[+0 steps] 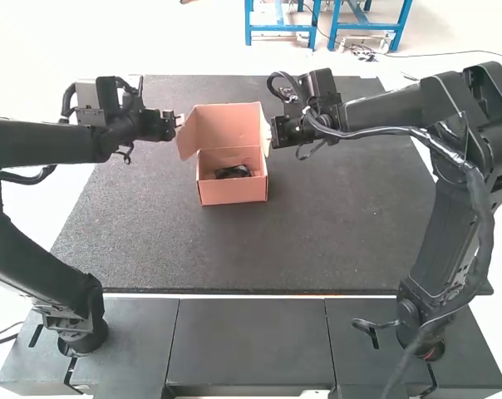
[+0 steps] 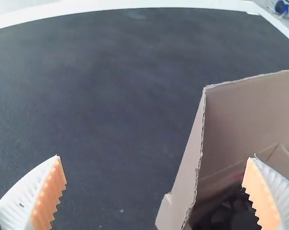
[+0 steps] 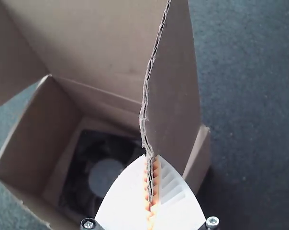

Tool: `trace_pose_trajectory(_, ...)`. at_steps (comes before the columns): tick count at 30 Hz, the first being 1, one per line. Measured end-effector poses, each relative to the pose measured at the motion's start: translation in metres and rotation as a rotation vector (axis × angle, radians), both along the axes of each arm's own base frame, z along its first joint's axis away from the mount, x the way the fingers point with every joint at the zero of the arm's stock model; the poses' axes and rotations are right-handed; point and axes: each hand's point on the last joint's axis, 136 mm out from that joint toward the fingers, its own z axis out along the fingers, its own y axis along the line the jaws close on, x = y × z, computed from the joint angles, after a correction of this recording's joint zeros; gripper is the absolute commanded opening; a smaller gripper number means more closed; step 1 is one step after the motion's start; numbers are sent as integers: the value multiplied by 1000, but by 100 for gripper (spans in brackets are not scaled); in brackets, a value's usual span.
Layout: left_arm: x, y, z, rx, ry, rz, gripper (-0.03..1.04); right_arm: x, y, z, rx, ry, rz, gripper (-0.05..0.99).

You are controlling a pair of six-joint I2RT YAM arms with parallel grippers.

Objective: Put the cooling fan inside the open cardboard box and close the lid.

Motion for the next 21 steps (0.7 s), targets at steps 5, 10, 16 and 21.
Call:
trace_pose_trajectory(5, -12, -7, -25, 4, 67, -22, 87, -3, -2, -7, -6, 11, 0, 1)
trace_pose_trajectory(10, -16, -8, -33, 5, 79, -26, 86, -6, -3, -12, -11, 22, 0, 1)
trace_pose_trajectory(16, -15, -8, -31, 2, 53, -29, 80, -6, -3, -12, -11, 21, 0, 1)
trace_pose_trajectory(21, -14, -8, -31, 1, 47, -29, 67, -5, -3, -11, -9, 20, -1, 1)
